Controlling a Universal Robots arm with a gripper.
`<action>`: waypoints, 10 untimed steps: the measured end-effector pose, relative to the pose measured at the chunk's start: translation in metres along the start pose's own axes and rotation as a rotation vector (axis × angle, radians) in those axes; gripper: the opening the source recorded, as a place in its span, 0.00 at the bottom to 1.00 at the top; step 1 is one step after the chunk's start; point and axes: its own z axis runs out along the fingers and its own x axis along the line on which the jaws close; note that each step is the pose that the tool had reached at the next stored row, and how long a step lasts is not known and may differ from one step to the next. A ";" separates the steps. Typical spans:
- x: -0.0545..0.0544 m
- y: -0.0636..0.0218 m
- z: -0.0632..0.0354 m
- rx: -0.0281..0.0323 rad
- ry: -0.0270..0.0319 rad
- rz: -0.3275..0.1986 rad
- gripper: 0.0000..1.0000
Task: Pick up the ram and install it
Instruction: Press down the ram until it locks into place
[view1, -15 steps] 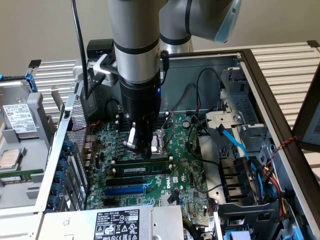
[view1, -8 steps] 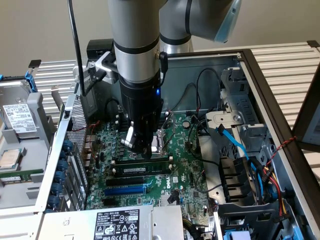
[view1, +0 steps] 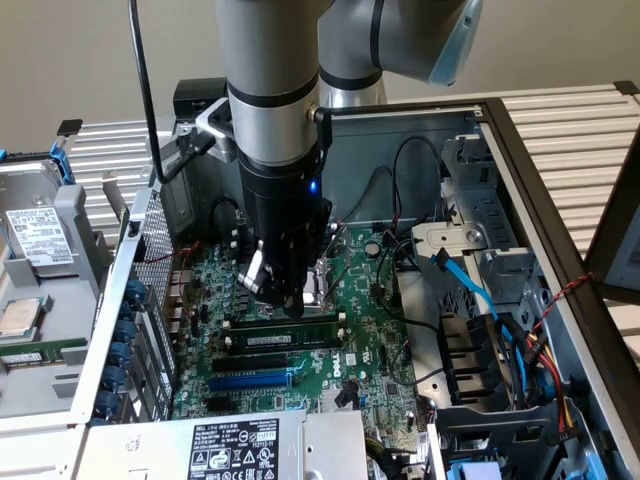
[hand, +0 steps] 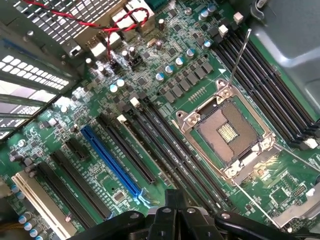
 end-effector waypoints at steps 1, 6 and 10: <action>0.000 0.0000 0.0000 -0.0004 -0.0004 0.013 0.11; 0.000 0.0003 0.0000 -0.0036 -0.0023 0.077 0.11; 0.000 0.0004 0.0000 -0.0064 -0.0032 0.127 0.11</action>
